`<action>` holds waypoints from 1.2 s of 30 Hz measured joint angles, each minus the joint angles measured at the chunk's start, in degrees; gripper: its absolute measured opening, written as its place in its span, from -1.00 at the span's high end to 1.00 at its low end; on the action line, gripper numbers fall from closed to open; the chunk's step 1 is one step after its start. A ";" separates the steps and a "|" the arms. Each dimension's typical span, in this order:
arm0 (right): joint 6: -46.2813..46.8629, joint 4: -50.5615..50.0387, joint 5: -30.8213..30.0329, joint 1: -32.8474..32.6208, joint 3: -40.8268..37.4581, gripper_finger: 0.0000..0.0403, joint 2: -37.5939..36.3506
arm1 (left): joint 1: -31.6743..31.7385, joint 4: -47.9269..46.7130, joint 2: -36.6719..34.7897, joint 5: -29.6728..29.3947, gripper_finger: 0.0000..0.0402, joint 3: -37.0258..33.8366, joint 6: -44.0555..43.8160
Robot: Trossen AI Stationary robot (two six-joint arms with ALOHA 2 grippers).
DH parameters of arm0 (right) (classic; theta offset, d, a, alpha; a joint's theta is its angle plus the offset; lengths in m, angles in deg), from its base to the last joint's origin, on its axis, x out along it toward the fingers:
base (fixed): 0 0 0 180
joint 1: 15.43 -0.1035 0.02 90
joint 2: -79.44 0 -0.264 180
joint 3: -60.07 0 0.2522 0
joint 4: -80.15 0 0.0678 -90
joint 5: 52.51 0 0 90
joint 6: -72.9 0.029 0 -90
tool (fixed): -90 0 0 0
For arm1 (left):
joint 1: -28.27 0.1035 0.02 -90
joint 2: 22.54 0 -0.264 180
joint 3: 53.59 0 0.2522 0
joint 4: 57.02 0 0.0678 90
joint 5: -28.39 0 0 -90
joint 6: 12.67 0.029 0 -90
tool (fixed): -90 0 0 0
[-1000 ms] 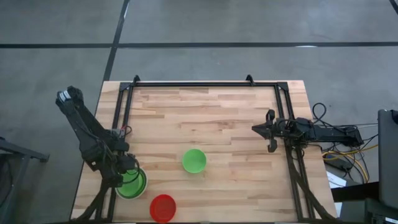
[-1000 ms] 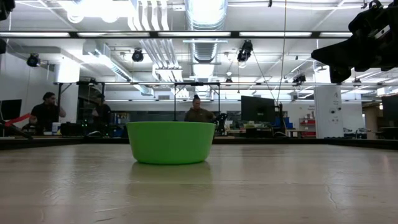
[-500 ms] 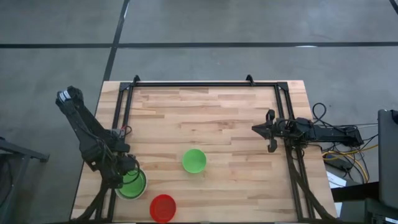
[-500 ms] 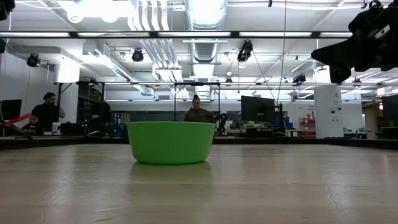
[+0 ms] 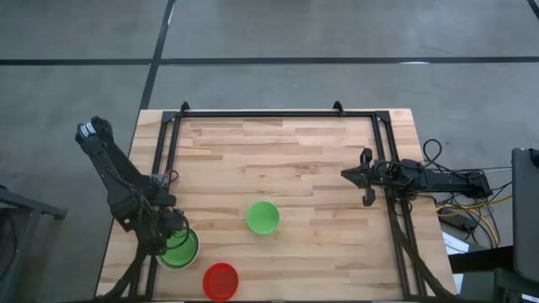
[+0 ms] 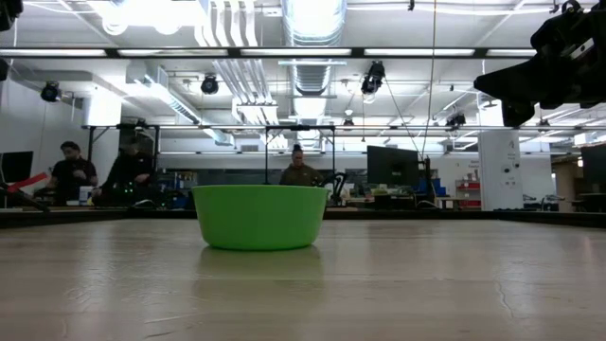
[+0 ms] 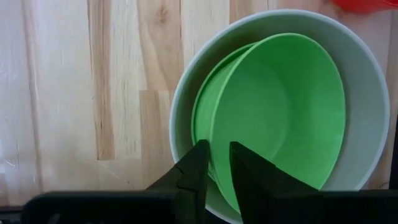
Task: Nest bowls inside each other
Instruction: Stack the top green bowl on the other green bowl, then stack the green bowl on the other green bowl
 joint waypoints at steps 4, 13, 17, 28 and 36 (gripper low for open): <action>0.08 0.00 -0.01 -0.01 0.00 0.83 0.00 | 0.00 0.10 -0.02 0.00 0.54 0.00 0.02; 0.09 0.00 -0.02 -0.01 0.00 0.83 0.00 | 0.00 -0.09 -0.29 0.15 0.35 0.00 0.15; 0.04 0.00 -0.01 0.01 0.00 0.83 -0.01 | 0.00 -0.13 -0.61 0.15 0.33 0.00 0.14; 0.09 0.00 -0.01 0.00 0.00 0.83 -0.01 | 0.96 0.09 -1.09 -1.59 0.33 1.38 -5.93; 0.04 0.00 -0.02 -0.01 0.00 0.83 -0.02 | 2.72 0.16 -1.09 -6.99 0.32 3.08 -10.27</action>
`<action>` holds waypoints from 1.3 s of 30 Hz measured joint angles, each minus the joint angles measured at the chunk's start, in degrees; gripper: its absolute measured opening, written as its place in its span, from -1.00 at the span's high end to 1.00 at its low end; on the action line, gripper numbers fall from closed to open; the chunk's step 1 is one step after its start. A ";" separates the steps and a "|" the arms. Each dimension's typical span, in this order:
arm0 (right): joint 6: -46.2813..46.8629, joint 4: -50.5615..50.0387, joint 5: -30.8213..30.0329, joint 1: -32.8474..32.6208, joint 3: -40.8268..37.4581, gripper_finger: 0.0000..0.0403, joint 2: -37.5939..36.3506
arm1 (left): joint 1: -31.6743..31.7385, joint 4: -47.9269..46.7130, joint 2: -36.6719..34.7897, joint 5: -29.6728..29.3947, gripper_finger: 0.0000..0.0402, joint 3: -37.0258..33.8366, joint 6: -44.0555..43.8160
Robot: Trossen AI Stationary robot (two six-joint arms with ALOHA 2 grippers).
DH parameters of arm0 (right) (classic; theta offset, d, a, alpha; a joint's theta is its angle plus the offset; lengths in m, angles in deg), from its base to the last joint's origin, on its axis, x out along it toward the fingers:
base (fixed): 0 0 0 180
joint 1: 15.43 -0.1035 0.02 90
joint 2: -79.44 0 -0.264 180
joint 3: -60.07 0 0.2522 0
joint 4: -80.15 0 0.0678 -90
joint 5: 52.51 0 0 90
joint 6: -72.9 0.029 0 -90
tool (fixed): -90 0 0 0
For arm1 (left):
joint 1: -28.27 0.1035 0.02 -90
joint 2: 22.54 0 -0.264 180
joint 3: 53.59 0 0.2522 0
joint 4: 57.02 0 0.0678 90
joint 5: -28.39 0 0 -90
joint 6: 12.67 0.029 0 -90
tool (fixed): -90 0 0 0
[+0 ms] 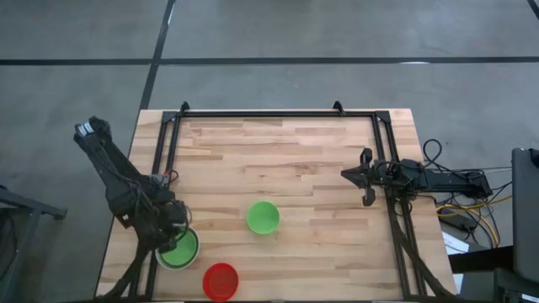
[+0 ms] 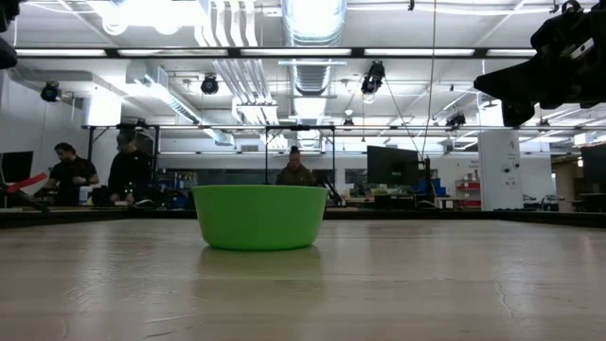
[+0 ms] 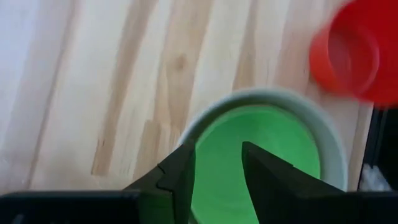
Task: Nest bowls inside each other
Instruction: Stack the green bowl on the other green bowl
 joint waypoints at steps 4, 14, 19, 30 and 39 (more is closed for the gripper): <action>-0.03 0.00 0.00 0.01 0.00 0.83 0.00 | 1.54 -0.09 0.00 -2.53 0.33 0.37 -4.82; -0.02 0.00 0.02 0.00 0.00 0.83 0.00 | 7.19 1.58 0.00 -1.59 0.33 0.37 -12.56; -0.01 0.00 0.00 0.00 0.00 0.83 0.02 | 11.11 5.48 0.00 0.10 0.32 0.34 -15.04; 0.05 0.00 0.02 0.00 0.00 0.83 0.01 | 20.16 11.98 0.05 -0.10 0.33 -0.07 -16.17; 0.00 0.00 0.01 0.00 0.00 0.83 0.02 | 27.46 16.63 2.44 1.66 0.33 -0.15 -12.18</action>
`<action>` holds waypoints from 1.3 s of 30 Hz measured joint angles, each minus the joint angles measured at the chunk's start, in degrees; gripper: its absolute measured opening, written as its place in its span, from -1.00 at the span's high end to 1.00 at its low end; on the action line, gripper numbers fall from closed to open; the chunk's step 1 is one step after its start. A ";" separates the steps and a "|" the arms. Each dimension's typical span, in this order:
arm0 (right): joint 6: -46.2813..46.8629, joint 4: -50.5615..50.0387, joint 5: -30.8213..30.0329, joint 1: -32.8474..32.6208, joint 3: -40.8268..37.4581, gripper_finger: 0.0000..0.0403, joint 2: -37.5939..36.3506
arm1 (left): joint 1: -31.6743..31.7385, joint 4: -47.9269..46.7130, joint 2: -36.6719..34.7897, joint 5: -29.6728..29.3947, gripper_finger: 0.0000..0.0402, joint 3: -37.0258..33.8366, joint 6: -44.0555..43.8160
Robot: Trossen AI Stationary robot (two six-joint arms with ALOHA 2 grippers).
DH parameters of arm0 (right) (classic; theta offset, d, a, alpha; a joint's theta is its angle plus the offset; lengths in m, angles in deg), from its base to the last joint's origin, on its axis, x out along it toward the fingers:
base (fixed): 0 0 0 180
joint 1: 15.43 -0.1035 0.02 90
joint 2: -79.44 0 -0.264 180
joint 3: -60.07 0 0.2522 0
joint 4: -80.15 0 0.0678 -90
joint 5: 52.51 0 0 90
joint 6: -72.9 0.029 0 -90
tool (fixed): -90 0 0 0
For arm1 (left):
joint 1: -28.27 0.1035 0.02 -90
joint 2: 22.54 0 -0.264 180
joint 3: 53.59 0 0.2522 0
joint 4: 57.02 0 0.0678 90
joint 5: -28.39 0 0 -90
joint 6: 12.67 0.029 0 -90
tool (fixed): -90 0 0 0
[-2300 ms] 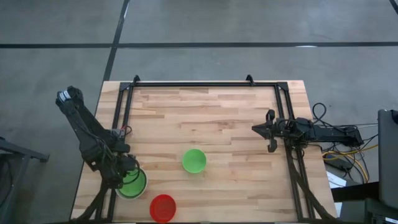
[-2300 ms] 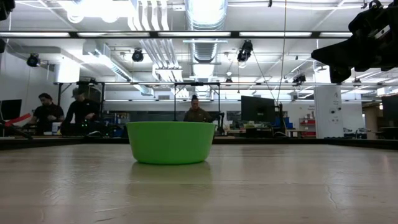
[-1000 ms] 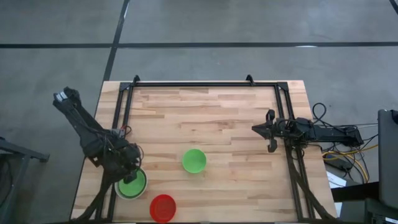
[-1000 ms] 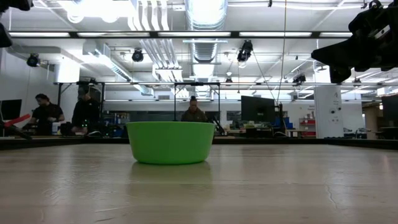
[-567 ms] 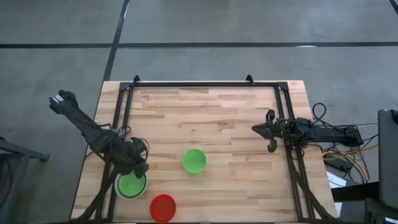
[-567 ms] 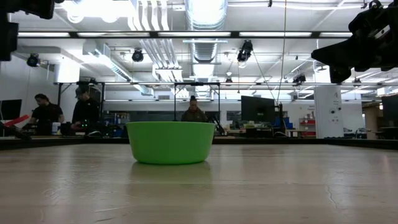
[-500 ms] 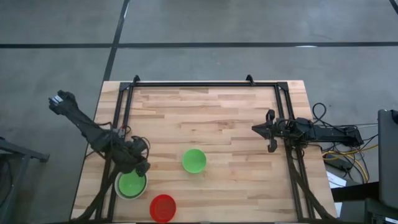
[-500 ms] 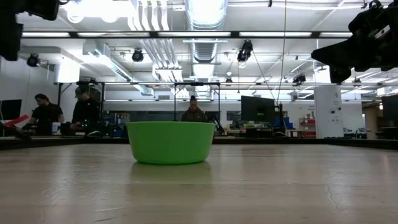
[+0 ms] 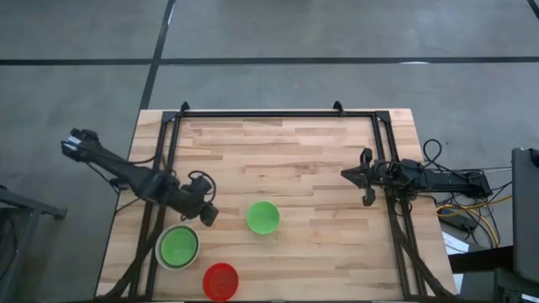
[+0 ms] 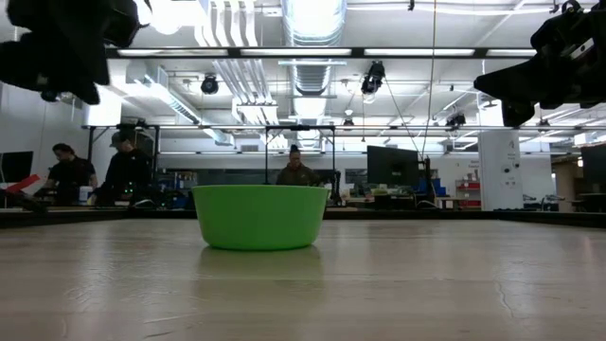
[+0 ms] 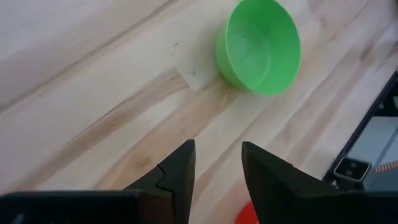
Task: Nest bowls inside each other
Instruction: Stack the green bowl on the other green bowl
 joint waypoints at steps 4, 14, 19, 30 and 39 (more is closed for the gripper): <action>-0.02 0.00 0.00 0.00 0.00 0.83 0.00 | 2.99 2.09 1.72 1.01 0.32 0.00 0.35; -0.03 0.00 0.00 0.00 0.00 0.83 -0.07 | 8.81 5.96 5.52 6.80 0.33 -0.02 0.07; -0.03 0.00 -0.02 0.02 0.00 0.83 -0.04 | 10.45 8.38 8.00 8.78 0.34 -0.02 1.05; 0.05 0.00 -0.02 0.00 0.00 0.83 -0.04 | 12.62 14.19 14.14 12.27 0.34 0.18 1.03; -0.01 0.00 -0.01 0.00 0.00 0.83 -0.02 | 13.49 18.94 17.31 13.64 0.34 0.50 -1.88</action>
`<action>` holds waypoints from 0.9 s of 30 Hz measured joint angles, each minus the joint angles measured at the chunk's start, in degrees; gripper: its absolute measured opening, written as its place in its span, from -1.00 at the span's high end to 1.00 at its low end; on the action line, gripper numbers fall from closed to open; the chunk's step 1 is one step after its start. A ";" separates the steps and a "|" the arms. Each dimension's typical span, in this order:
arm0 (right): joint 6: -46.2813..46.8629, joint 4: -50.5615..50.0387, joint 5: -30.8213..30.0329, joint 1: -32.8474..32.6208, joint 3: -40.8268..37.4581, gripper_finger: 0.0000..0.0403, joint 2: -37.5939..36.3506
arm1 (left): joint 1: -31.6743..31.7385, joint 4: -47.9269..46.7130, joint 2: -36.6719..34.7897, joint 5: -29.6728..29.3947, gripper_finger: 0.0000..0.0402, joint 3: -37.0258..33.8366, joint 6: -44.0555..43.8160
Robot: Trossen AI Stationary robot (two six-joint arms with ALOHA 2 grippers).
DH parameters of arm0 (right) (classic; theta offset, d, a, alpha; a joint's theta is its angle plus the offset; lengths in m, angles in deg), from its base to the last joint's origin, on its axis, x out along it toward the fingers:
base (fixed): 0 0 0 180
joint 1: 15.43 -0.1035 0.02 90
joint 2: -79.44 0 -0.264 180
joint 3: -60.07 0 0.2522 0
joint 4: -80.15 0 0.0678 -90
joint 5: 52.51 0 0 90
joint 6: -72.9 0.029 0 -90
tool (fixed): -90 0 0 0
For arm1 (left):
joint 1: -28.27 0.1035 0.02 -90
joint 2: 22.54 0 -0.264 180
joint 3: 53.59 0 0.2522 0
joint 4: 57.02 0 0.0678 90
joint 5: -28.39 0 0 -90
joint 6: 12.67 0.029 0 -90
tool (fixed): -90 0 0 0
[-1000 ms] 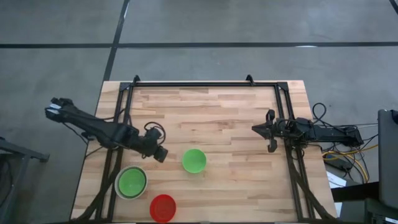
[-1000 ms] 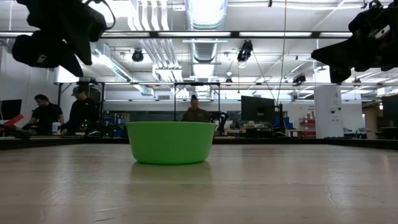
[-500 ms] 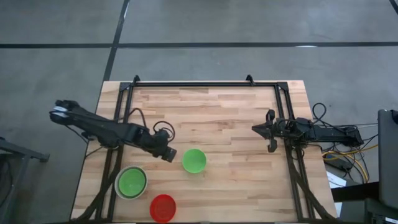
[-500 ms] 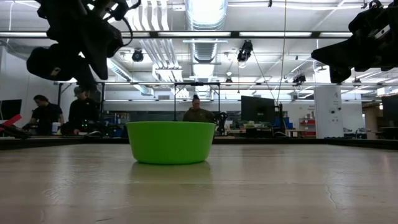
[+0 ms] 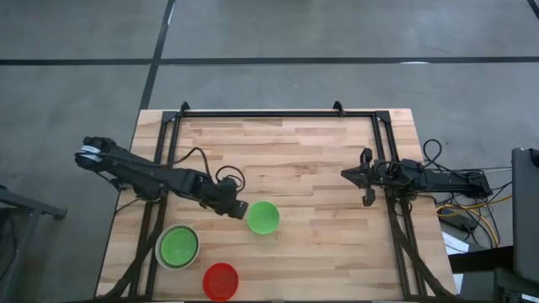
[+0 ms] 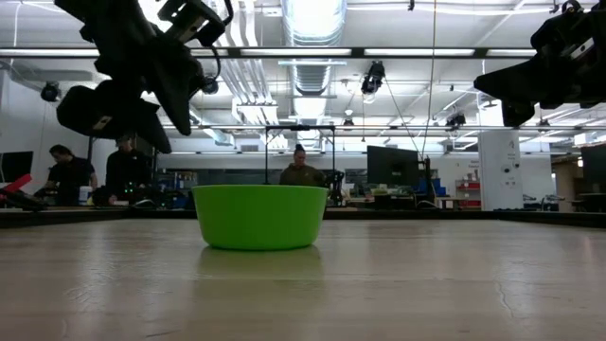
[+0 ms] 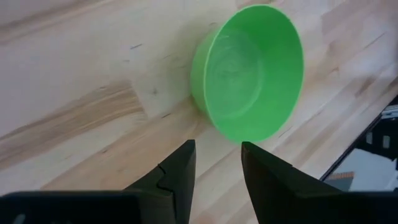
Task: Nest bowls inside each other
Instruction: Stack the green bowl on the other green bowl
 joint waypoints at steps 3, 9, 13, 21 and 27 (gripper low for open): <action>0.02 0.00 -0.01 0.01 0.00 0.83 0.00 | 0.50 1.85 0.94 0.22 0.34 0.00 -0.06; -0.02 0.00 0.01 -0.01 0.00 0.83 0.00 | 1.44 2.21 2.84 0.43 0.34 0.00 -0.22; 0.00 0.00 -0.01 0.01 0.00 0.83 -0.01 | 1.97 2.84 4.19 0.51 0.34 0.00 -0.84; 0.07 0.00 0.00 0.01 0.00 0.83 0.01 | 2.61 5.28 6.92 0.93 0.34 0.00 -0.82; 0.04 0.00 -0.01 0.01 0.00 0.83 -0.02 | 2.61 6.80 9.20 1.92 0.34 0.00 -0.80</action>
